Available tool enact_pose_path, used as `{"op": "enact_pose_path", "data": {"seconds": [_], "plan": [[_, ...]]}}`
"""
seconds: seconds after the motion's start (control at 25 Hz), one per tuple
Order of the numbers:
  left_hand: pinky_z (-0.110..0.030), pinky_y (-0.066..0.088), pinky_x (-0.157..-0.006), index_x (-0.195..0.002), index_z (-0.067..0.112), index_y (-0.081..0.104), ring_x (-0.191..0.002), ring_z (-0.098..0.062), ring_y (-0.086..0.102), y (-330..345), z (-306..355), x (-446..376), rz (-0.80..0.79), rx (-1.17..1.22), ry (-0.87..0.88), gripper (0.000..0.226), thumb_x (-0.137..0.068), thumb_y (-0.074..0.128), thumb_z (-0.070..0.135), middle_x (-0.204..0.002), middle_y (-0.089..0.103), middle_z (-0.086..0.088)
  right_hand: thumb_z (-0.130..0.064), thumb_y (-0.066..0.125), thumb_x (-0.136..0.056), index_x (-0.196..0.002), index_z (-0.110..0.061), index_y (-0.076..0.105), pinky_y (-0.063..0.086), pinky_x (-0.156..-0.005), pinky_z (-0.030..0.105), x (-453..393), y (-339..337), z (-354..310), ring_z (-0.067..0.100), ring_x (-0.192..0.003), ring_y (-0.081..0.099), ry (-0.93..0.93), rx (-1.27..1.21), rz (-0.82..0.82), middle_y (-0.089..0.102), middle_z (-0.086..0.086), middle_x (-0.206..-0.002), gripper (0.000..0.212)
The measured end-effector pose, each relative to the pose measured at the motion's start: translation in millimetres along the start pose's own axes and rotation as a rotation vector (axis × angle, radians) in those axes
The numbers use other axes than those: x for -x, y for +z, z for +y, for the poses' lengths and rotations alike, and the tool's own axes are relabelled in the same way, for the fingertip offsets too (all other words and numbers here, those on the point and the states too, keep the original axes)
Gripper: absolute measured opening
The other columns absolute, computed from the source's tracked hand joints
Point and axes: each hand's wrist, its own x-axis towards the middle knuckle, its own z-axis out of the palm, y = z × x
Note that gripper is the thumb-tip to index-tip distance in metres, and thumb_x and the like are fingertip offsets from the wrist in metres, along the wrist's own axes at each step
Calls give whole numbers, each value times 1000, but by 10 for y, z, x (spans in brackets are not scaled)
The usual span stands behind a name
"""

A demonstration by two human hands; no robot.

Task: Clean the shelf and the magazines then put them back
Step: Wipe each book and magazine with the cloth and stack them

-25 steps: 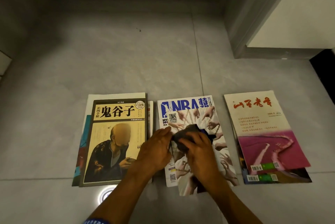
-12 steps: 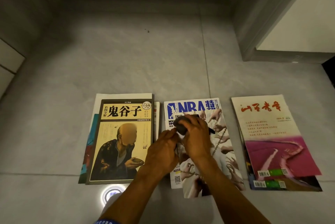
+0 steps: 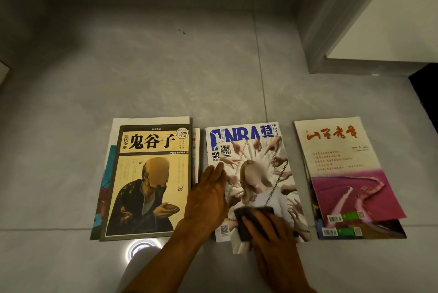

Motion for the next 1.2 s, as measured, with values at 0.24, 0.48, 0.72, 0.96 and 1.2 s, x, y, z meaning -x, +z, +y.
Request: {"op": "enact_pose_path", "data": {"seconds": [0.24,0.48,0.72,0.96,1.2], "plan": [[-37,20,-120,-153,20,-12,-148,-19,-13,10,26,-5,-55,-42,14,86,-95,45,50,-159,-21,4,-14,62,-90,-136,-15,51,42,-103,56,-1673,17,33,32,-131,42,155,-80,57,47,12,-142,47],[-36,24,-118,-155,22,0,-149,-20,1,-56,-35,-65,-11,-34,52,78,-96,49,37,-162,-3,4,-29,39,-97,-136,-22,53,32,-112,49,-730,93,61,27,-140,33,26,-103,63,46,5,-147,43],[-36,24,-119,-154,21,-4,-149,-20,-4,24,-34,-37,-24,-67,10,84,-94,53,38,-162,-10,3,-34,44,-97,-138,-27,44,19,-118,38,235,180,148,20,-145,23,-367,47,71,43,-1,-145,42],[-33,18,-119,-155,20,1,-149,-19,-1,76,16,-54,20,-30,-10,78,-96,47,44,-162,-2,4,-23,78,-78,-133,-17,51,23,-117,43,-1532,235,17,33,-126,48,630,-14,87,51,13,-137,61],[-35,22,-117,-154,20,-4,-149,-20,-7,9,90,-31,-4,-58,-25,75,-99,37,48,-162,-10,2,-27,47,-96,-143,-21,40,38,-108,51,-579,228,105,26,-135,40,46,-173,156,43,3,-144,48]]}}
